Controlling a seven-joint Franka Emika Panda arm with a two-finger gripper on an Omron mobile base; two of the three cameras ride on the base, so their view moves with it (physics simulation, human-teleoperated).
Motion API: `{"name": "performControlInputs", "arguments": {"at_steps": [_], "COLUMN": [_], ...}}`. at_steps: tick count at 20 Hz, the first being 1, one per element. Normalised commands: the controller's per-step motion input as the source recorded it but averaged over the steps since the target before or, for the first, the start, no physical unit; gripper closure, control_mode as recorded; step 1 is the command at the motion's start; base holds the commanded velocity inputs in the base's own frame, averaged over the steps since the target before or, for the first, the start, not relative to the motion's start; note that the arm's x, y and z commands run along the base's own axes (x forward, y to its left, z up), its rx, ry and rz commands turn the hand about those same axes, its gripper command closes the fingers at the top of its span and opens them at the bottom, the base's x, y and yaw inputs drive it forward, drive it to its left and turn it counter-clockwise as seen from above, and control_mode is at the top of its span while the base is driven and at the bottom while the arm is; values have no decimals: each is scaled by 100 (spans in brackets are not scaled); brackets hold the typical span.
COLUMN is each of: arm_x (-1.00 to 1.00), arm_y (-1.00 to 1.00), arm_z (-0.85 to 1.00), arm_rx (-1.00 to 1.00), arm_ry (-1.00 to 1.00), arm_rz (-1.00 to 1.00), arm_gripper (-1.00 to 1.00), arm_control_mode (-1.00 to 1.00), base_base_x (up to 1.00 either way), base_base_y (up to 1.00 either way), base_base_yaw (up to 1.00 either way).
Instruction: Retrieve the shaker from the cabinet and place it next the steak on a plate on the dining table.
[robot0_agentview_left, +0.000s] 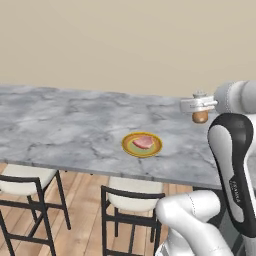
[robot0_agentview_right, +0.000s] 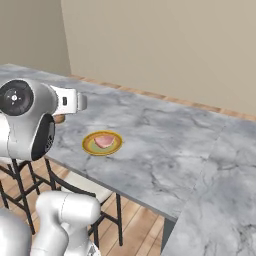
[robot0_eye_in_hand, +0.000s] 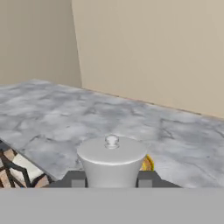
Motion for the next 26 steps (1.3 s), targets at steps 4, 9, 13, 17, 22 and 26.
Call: {"name": "performControlInputs", "arguments": {"at_steps": [4,9,13,17,22,26], "arm_x": [59,39,32,50,26,31], "arm_y": [-45,-41,-46,-34,-2,0], "arm_z": [-63,-69,-50,-38,-50,-57], "arm_rx": [0,0,0,0,0,1], "arm_ry": [14,-7,-15,-15,-5,10], "arm_rz": [28,31,31,25,12,9], "arm_gripper": [100,100,100,100,100,100], "arm_control_mode": [-100,-100,-100,-100,-100,-100], "base_base_x": [0,0,0,0,0,0], "base_base_y": [0,0,0,0,0,0], "base_base_yaw": [0,0,0,0,0,0]}}
